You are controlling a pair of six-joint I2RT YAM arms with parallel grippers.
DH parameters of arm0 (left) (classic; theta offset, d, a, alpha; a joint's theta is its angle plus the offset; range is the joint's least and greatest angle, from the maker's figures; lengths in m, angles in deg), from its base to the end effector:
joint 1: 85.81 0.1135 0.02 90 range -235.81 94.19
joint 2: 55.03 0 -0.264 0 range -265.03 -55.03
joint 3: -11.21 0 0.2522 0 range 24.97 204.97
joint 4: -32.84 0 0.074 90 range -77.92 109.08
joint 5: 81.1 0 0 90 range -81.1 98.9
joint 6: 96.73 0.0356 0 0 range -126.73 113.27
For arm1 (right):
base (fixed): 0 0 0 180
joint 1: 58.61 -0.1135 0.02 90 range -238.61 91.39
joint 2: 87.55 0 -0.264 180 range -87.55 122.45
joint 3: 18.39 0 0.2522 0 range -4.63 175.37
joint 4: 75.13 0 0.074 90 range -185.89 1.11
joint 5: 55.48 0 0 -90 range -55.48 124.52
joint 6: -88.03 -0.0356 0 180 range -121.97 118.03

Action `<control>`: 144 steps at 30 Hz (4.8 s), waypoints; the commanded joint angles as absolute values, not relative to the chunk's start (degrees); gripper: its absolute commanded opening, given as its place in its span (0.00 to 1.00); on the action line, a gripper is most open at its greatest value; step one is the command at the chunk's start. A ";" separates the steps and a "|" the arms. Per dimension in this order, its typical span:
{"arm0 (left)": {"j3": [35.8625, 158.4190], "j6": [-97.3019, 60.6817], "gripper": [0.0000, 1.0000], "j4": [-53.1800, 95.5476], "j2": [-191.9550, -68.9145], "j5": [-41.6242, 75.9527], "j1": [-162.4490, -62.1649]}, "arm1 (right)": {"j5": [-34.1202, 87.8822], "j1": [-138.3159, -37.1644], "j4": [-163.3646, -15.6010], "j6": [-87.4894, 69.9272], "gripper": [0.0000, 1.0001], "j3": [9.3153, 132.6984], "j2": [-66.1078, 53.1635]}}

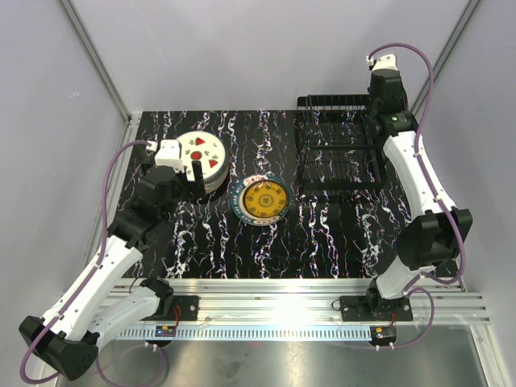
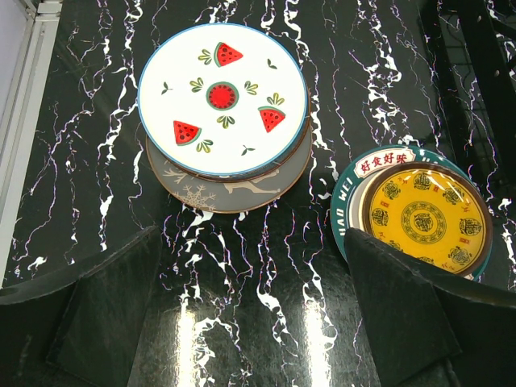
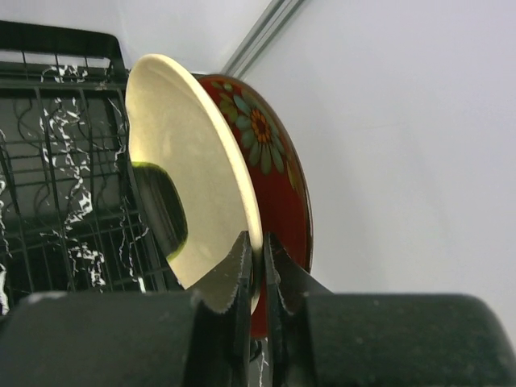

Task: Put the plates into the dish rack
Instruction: Insert the plate into the dish rack, then grab a plate with the right arm

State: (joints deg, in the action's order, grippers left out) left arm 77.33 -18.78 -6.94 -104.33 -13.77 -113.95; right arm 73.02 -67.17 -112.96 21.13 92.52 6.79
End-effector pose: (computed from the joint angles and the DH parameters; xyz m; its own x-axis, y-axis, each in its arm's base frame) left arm 0.1719 -0.0764 0.3449 -0.3619 -0.0249 -0.9319 0.0477 0.9978 -0.0452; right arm 0.3757 0.0341 0.4117 -0.5092 -0.3871 -0.7687 0.2799 0.7701 -0.5733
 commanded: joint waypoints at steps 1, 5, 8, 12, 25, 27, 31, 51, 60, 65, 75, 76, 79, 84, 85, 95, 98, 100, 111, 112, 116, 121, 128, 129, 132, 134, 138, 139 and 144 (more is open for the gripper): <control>77.88 -18.77 0.99 -4.47 -104.51 -12.98 -114.11 | 75.04 -67.67 -113.40 18.69 0.00 97.76 7.72; 77.88 -18.77 0.99 -4.39 -104.42 -12.89 -114.11 | 76.53 -67.58 -114.46 18.25 0.00 99.61 8.86; 77.88 -18.77 0.99 -4.47 -104.42 -12.89 -114.11 | 76.97 -67.67 -114.99 18.51 0.00 99.79 9.39; 77.97 -18.77 0.99 -4.47 -104.42 -12.63 -114.11 | 76.45 -67.67 -117.01 16.59 0.00 100.75 9.83; 77.88 -18.86 0.99 -4.47 -104.25 -12.63 -114.11 | 76.01 -67.67 -120.00 13.77 0.00 98.91 9.13; 77.88 -18.86 0.99 -4.47 -104.33 -12.54 -114.11 | 75.92 -67.67 -119.74 13.94 0.00 98.03 8.78; 77.97 -18.86 0.99 -4.39 -104.42 -12.54 -114.20 | 75.66 -67.67 -119.56 13.77 0.02 97.15 8.16; 78.06 -18.86 0.99 -4.47 -104.51 -12.45 -114.11 | 75.65 -67.67 -122.28 12.18 0.26 96.71 6.23; 77.97 -18.86 0.99 -4.56 -104.42 -12.54 -114.11 | 74.69 -67.67 -124.57 11.74 0.42 100.31 5.61; 78.06 -18.86 0.99 -4.56 -104.34 -12.63 -114.20 | 74.42 -67.67 -125.62 11.39 0.45 101.63 4.73; 78.06 -18.77 0.99 -4.56 -104.51 -12.89 -114.11 | 72.94 -67.67 -129.05 9.90 0.49 104.97 3.07; 78.06 -18.68 0.99 -4.65 -104.60 -13.07 -114.11 | 72.41 -67.75 -129.49 9.55 0.50 105.15 2.11; 77.97 -18.60 0.99 -4.65 -104.51 -13.51 -114.11 | 70.21 -68.19 -132.83 7.53 0.50 106.55 0.00; 77.97 -18.51 0.99 -4.65 -104.51 -13.68 -114.11 | 63.28 -68.28 -133.36 3.66 0.51 102.61 -5.37; 77.97 -18.51 0.99 -4.65 -104.51 -13.86 -114.11 | 62.22 -68.37 -133.10 3.05 0.51 101.56 -7.29; 77.62 -18.07 0.99 -4.21 -104.69 -16.32 -114.20 | 35.35 -68.37 -128.71 -9.95 0.52 83.55 -20.65; 77.79 -17.89 0.99 -4.47 -105.04 -17.37 -114.11 | 28.84 -68.28 -125.55 -15.57 0.52 76.53 -26.45; 77.71 -17.80 0.99 -4.47 -105.13 -17.99 -114.11 | 26.54 -68.28 -123.18 -19.96 0.51 72.21 -31.18; 77.44 -16.93 0.99 -4.56 -105.39 -22.03 -114.11 | 20.54 -71.78 -96.45 -44.68 0.41 33.00 -43.97; 77.36 -16.75 0.99 -4.56 -105.65 -22.30 -114.20 | 20.98 -72.84 -95.58 -45.29 0.41 32.12 -43.09; 77.44 -16.31 0.99 -4.65 -106.53 -22.91 -114.11 | 29.65 -80.66 -89.96 -46.70 0.41 28.51 -38.17; 77.88 -16.22 0.99 -5.35 -108.03 -22.92 -114.11 | 33.64 -85.50 -81.17 -50.30 0.39 27.10 -28.24; 78.06 -16.40 0.99 -5.44 -107.24 -21.42 -114.11 | 36.37 -88.67 -76.24 -51.01 0.37 31.75 -14.53; 78.14 -16.49 0.99 -5.35 -107.15 -20.90 -114.11 | 36.37 -88.76 -75.54 -51.53 0.37 32.11 -11.99; 78.32 -16.84 0.99 -5.53 -107.06 -19.58 -114.11 | 35.66 -89.29 -72.72 -52.59 0.37 33.69 -7.24; 78.41 -17.01 0.99 -5.53 -107.06 -18.79 -114.11 | 35.58 -89.98 -71.75 -52.77 0.36 35.18 -4.08; 78.58 -17.19 0.99 -5.79 -106.53 -17.99 -114.11 | 35.84 -90.78 -72.18 -53.20 0.35 38.08 0.24; 78.50 -17.19 0.99 -5.79 -106.45 -17.90 -114.20 | 36.01 -90.87 -72.62 -53.29 0.35 38.52 0.95; 78.41 -17.10 0.99 -5.53 -105.83 -17.99 -114.20 | 37.77 -91.13 -74.74 -54.17 0.35 40.02 3.94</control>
